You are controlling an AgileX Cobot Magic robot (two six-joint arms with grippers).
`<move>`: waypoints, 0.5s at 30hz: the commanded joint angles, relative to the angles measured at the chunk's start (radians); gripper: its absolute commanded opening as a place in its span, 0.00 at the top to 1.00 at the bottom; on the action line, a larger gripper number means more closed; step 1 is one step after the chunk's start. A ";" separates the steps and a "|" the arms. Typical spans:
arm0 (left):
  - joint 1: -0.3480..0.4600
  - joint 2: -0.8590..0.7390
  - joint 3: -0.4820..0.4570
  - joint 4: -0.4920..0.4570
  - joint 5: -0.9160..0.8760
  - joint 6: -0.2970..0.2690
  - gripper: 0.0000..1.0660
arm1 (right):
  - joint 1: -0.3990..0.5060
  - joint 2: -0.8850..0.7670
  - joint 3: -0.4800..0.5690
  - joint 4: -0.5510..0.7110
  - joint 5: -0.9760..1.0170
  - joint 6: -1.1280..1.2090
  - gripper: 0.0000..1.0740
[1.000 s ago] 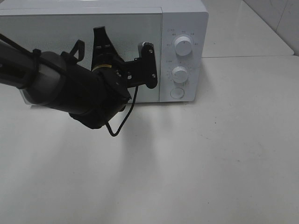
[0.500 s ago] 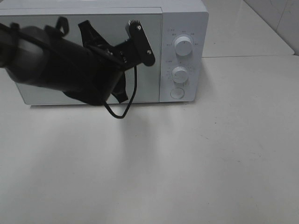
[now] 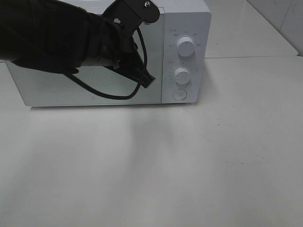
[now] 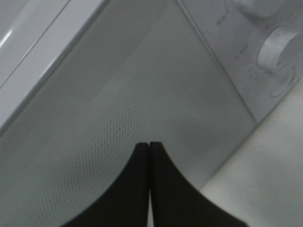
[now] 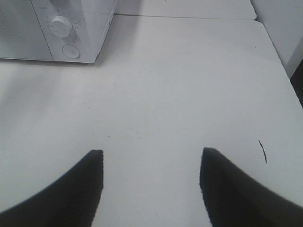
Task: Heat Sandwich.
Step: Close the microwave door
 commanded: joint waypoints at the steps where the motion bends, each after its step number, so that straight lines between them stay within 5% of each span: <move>1: -0.005 -0.035 0.038 -0.077 0.076 -0.102 1.00 | -0.004 -0.024 -0.001 -0.008 -0.012 -0.007 0.45; 5: -0.005 -0.062 0.084 -0.077 0.169 -0.197 1.00 | -0.004 -0.024 -0.001 -0.008 -0.012 -0.008 0.45; 9: 0.014 -0.110 0.157 -0.077 0.533 -0.376 1.00 | -0.004 -0.024 -0.001 -0.008 -0.012 -0.008 0.45; 11: 0.027 -0.118 0.164 -0.067 0.616 -0.412 1.00 | -0.004 -0.024 -0.001 -0.008 -0.012 -0.008 0.45; 12: 0.044 -0.119 0.167 -0.049 0.699 -0.447 1.00 | -0.004 -0.024 -0.001 -0.008 -0.012 -0.008 0.45; 13: 0.084 -0.119 0.166 0.050 0.877 -0.576 1.00 | -0.004 -0.024 -0.001 -0.008 -0.012 -0.008 0.45; 15: 0.102 -0.119 0.160 0.123 0.942 -0.632 1.00 | -0.004 -0.024 -0.001 -0.008 -0.012 -0.008 0.45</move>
